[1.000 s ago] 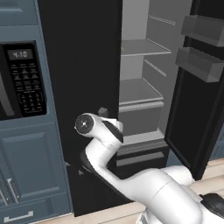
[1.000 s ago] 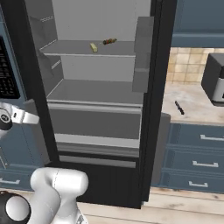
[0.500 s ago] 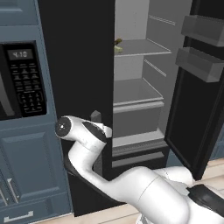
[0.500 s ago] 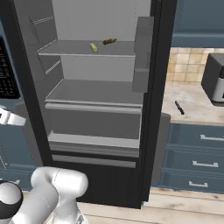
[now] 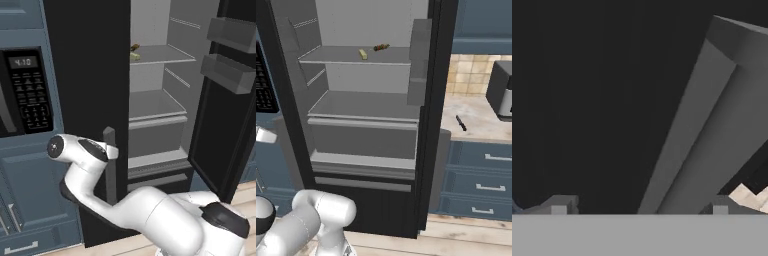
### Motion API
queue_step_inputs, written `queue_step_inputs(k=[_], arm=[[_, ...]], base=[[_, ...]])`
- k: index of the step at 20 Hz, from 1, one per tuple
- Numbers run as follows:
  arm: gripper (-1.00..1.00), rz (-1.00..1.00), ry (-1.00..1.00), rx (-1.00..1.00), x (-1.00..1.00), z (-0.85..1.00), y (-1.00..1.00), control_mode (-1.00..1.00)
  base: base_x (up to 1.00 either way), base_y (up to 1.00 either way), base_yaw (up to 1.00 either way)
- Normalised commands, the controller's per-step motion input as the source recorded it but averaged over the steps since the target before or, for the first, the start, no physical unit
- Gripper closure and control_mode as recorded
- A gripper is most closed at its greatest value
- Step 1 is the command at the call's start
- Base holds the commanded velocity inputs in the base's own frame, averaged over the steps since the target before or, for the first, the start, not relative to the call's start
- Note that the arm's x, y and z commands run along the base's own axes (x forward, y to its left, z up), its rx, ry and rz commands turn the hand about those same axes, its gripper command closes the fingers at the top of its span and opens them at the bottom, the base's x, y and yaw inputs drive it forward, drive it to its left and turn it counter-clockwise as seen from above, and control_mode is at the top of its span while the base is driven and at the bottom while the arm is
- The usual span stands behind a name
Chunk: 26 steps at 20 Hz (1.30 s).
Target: Retrieve the butter from the fridge and place it on a plate on the dining table. Then retrieve the butter knife by the fridge and place it near the plate.
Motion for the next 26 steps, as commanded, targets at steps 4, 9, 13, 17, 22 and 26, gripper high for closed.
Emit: queue_step_inputs(k=[4,9,13,17,22,26], arm=[[-1.00,-0.14,0.00,-0.02,-0.24,0.00,0.21,-1.00],[-1.00,-0.11,-0.03,0.01,-0.64,0.00,-0.02,-1.00],[-1.00,0.00,-0.09,0.17,-0.76,0.00,-0.31,-1.00],[-1.00,0.00,-0.09,0.18,-0.75,0.05,-0.58,-1.00],[-1.00,0.05,0.02,0.18,-0.05,0.36,-0.63,-1.00],[-1.00,0.08,0.05,0.19,-0.19,0.46,-0.62,-1.00]], base=[[0.00,0.00,0.00],[0.00,0.00,0.00],[0.00,0.00,0.00],[0.00,0.00,0.00],[0.00,0.00,0.00],[0.00,0.00,0.00]])
